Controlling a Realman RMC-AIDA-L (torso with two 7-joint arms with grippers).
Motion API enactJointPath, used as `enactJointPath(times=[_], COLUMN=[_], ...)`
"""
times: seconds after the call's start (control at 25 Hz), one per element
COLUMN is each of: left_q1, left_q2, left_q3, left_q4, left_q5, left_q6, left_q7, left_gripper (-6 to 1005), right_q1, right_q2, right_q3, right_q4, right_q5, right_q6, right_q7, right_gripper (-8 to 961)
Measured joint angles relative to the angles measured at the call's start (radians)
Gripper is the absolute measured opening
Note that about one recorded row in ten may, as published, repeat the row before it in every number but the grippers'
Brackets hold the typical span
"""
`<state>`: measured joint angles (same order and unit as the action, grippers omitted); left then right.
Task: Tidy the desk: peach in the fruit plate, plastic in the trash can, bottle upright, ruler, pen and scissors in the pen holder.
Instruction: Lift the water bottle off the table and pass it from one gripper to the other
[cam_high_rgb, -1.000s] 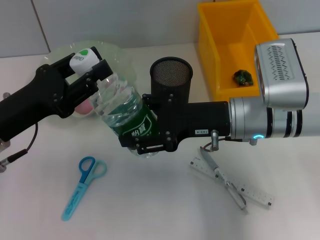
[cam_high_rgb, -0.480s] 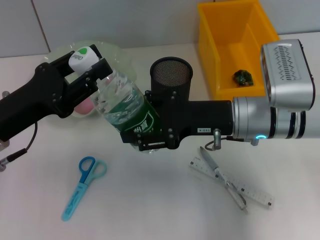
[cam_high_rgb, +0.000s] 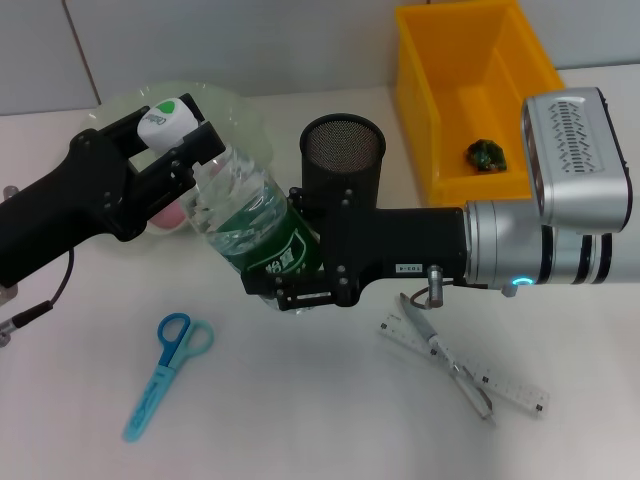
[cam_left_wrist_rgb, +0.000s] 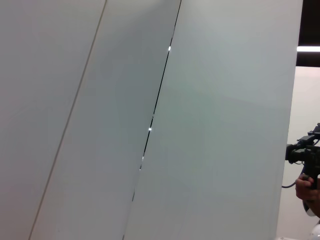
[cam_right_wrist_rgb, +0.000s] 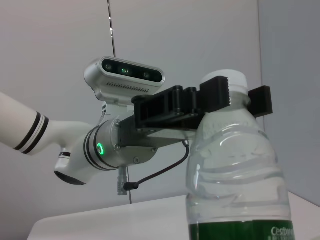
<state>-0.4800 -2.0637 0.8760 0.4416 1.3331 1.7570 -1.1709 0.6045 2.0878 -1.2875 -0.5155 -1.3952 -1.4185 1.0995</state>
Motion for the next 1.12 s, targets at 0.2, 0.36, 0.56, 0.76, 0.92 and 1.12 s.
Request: enactJointPath(times=[0.2, 0.36, 0.56, 0.76, 0.92, 1.12], left_q1=[0.001, 0.001, 0.001, 0.002, 0.001, 0.001], left_q2=[0.001, 0.001, 0.001, 0.001, 0.001, 0.001], left_q3=[-0.003, -0.003, -0.002, 0.001, 0.003, 0.003], left_q4=[0.001, 0.001, 0.001, 0.000, 0.000, 0.000], left_q5=[0.000, 0.000, 0.000, 0.000, 0.000, 0.001], left_q6=[0.010, 0.012, 0.020, 0.023, 0.024, 0.024], left_q7=[0.001, 0.001, 0.001, 0.001, 0.001, 0.001], left_gripper=[442, 442, 442, 442, 443, 443], right_q1=[0.000, 0.000, 0.000, -0.001, -0.007, -0.011], right_q2=[0.000, -0.001, -0.003, -0.006, -0.006, -0.007], right_q3=[0.000, 0.000, -0.001, -0.013, -0.020, -0.017], right_q4=[0.000, 0.000, -0.001, -0.002, -0.008, -0.012], right_q5=[-0.003, -0.006, -0.008, -0.011, -0.012, -0.012], right_q6=[0.000, -0.001, -0.013, -0.014, -0.014, -0.014], right_q7=[0.004, 0.009, 0.010, 0.010, 0.011, 0.017], right_gripper=[829, 830, 830, 830, 830, 830])
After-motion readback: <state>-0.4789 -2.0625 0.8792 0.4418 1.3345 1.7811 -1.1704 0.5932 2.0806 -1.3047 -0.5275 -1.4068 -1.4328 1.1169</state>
